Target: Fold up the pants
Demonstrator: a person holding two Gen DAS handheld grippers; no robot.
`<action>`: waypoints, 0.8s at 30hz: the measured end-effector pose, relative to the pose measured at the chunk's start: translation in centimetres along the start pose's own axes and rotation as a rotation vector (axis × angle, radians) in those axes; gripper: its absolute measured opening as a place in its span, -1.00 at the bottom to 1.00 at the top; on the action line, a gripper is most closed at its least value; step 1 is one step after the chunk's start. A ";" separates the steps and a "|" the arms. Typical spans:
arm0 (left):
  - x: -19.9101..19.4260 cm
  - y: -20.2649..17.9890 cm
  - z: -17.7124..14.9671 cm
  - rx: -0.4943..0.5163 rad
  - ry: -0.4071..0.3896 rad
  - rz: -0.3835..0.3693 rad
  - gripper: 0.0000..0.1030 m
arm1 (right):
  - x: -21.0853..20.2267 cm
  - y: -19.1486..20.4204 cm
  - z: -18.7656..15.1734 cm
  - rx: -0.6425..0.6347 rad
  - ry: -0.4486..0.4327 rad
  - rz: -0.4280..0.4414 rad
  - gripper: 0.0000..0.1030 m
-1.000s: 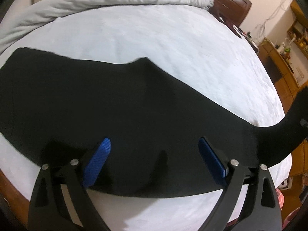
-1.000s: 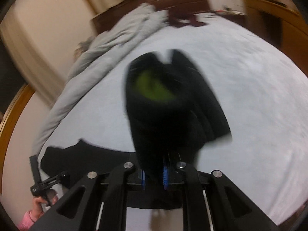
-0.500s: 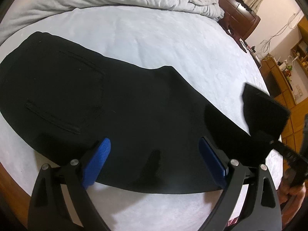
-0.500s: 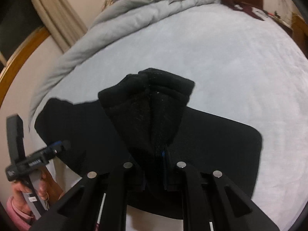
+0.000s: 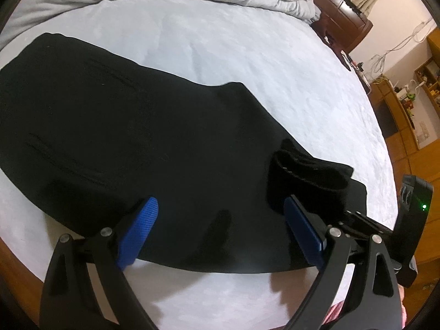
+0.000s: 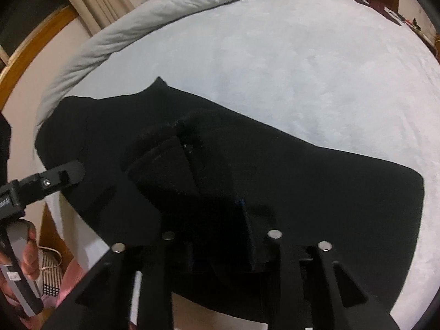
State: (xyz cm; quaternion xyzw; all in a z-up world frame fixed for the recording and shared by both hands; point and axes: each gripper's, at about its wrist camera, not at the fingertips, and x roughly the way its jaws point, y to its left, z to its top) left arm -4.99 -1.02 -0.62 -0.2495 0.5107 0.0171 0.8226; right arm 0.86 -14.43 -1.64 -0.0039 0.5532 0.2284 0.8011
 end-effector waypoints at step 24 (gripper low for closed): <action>7.1 -6.9 -1.0 -0.041 0.179 -0.112 0.67 | -11.6 -13.1 -6.2 0.287 -0.161 0.198 0.46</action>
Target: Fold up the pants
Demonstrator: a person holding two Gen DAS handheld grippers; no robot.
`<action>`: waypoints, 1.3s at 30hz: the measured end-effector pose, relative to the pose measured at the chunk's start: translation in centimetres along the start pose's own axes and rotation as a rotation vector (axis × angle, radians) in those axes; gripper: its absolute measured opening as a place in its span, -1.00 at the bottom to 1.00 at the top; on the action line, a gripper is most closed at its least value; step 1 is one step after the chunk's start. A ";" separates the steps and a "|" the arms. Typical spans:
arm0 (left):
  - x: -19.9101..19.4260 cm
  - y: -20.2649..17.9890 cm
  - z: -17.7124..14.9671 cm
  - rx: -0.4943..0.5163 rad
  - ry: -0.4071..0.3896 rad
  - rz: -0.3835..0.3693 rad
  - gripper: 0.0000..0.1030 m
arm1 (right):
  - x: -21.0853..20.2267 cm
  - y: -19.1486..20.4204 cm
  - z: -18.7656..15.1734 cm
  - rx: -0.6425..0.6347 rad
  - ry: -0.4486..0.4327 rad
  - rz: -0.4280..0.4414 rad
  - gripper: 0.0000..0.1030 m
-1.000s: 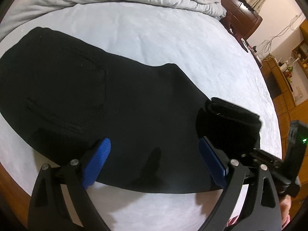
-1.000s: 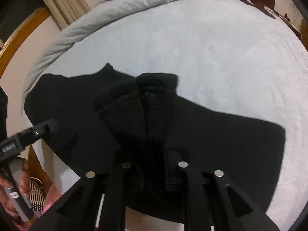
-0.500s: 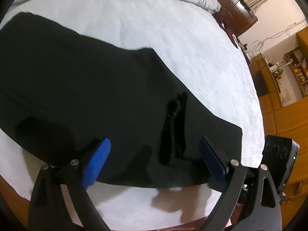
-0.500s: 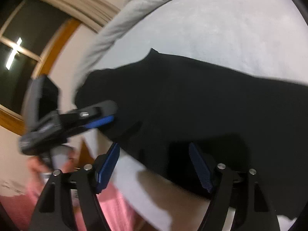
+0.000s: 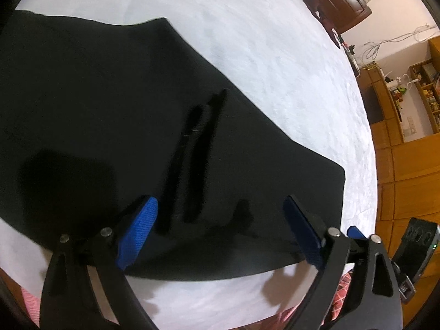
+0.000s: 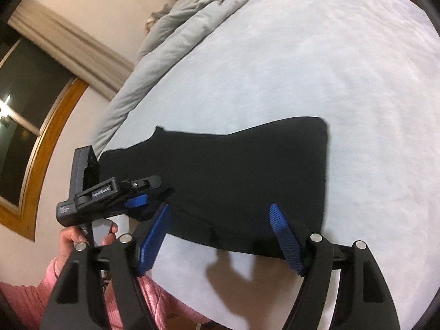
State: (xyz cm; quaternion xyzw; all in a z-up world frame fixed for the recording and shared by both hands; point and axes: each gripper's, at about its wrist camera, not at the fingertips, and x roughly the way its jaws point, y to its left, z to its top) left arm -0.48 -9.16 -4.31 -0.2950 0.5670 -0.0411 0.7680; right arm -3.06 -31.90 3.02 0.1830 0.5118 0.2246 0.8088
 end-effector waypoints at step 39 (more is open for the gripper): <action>-4.4 -1.9 -2.1 0.174 -0.190 0.136 -0.23 | 1.7 -1.6 1.9 0.084 0.012 -0.016 0.12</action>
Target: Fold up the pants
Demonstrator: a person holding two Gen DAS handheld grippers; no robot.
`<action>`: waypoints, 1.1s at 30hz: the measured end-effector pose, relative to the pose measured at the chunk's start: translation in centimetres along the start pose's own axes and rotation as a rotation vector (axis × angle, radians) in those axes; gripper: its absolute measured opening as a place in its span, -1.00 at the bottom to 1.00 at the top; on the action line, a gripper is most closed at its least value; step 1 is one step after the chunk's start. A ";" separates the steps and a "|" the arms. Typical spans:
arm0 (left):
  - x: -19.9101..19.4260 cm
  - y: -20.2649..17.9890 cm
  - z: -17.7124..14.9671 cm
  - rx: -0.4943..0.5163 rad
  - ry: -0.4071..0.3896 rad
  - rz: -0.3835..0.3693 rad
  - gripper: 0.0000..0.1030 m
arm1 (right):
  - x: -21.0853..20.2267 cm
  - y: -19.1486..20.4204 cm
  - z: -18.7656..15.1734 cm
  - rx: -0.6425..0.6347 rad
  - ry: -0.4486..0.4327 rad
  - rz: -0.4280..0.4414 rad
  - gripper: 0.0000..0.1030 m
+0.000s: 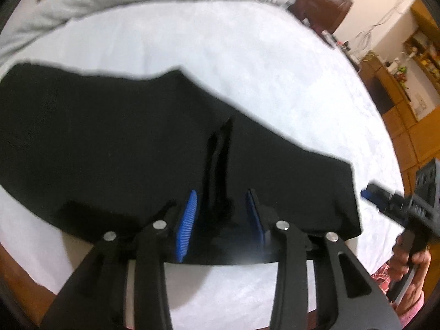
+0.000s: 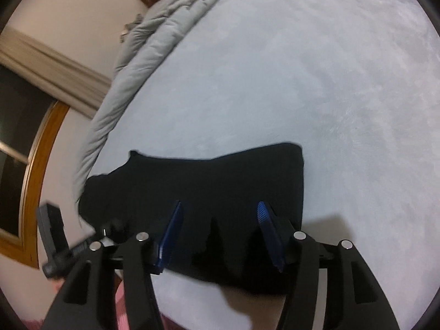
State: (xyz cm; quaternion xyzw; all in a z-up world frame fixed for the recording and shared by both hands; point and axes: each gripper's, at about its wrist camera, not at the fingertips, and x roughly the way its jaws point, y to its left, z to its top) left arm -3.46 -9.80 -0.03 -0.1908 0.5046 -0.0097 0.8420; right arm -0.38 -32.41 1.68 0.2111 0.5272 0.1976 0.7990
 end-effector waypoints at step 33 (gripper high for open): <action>-2.8 6.6 1.6 -0.059 -0.005 0.028 0.58 | 0.9 2.2 -2.1 -0.071 0.018 -0.002 0.19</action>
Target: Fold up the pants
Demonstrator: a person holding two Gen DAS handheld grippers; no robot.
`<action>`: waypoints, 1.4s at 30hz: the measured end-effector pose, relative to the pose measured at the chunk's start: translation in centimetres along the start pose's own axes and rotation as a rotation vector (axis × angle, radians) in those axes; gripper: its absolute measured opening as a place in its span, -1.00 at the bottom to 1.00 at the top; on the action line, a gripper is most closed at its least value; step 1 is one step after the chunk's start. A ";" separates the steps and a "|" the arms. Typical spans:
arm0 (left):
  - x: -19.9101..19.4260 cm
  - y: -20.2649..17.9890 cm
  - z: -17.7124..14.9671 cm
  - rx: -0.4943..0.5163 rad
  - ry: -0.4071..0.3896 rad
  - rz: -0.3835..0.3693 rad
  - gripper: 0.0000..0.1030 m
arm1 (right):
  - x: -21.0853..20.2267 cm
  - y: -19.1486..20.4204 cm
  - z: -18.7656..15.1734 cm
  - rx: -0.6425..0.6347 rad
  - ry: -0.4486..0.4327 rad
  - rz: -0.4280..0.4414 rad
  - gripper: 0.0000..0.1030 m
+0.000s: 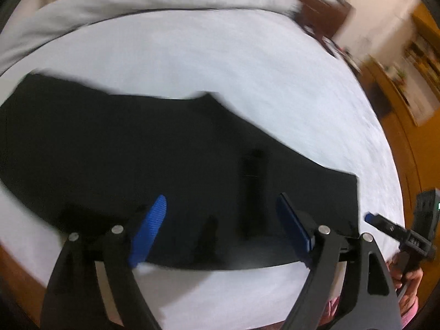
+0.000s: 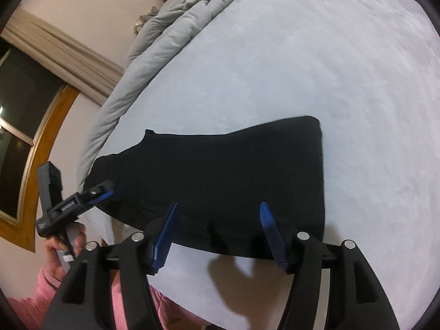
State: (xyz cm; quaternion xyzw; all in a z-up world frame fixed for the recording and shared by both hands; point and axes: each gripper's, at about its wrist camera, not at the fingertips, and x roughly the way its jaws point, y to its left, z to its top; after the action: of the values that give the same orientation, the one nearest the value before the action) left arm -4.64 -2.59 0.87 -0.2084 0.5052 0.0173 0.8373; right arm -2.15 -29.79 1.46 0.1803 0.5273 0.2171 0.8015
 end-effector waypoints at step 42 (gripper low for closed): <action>-3.5 20.3 3.3 -0.583 -0.219 0.078 -0.57 | 4.6 -1.0 -0.8 -0.019 0.086 -0.077 0.22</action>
State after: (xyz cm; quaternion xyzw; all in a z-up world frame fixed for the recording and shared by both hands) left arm -8.45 17.80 -1.58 -0.4171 0.3935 0.2158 0.7904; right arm -1.08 -28.11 -2.92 0.1430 0.5657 0.1985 0.7875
